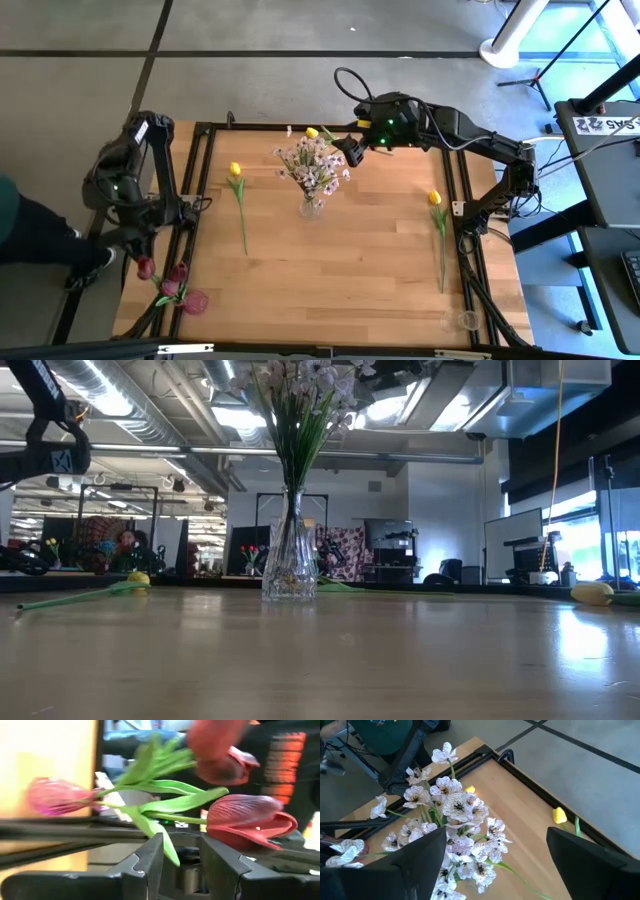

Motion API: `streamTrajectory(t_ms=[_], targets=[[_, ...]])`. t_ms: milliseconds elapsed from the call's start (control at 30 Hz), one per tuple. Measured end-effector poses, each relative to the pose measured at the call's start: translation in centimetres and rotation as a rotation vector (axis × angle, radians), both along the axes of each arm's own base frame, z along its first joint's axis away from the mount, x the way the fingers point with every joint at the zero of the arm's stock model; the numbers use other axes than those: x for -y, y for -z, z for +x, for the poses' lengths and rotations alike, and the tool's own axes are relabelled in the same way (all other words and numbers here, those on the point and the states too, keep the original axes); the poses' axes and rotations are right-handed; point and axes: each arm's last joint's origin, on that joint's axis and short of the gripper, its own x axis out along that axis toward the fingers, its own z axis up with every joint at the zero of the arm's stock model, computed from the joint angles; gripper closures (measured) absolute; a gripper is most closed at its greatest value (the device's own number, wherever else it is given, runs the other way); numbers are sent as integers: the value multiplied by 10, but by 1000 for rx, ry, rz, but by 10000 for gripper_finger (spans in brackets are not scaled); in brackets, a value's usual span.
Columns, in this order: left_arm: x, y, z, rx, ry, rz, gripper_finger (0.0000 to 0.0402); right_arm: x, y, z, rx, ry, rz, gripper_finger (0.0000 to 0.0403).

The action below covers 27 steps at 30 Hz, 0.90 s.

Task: Sort flowers into vase by color
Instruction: Put the red tulip into the transparent pink vase, then put the top yellow tulip into the bottom transparent vase

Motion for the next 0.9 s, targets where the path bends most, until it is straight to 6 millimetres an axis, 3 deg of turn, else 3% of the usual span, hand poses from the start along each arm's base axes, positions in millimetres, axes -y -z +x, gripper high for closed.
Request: streamTrajectory(t_ms=[400, 700, 900], targets=[[-19, 18, -5, -229, -94, 247, 281, -5, 3, -2, -59, -28, -38, 59], [-33, 23, 8, 85, -550, 420, 281, -4, -2, -8, -47, 19, -73, 59], [-22, 23, 19, 278, -779, 616, 281, -6, -16, -26, -4, 53, -102, 59]])
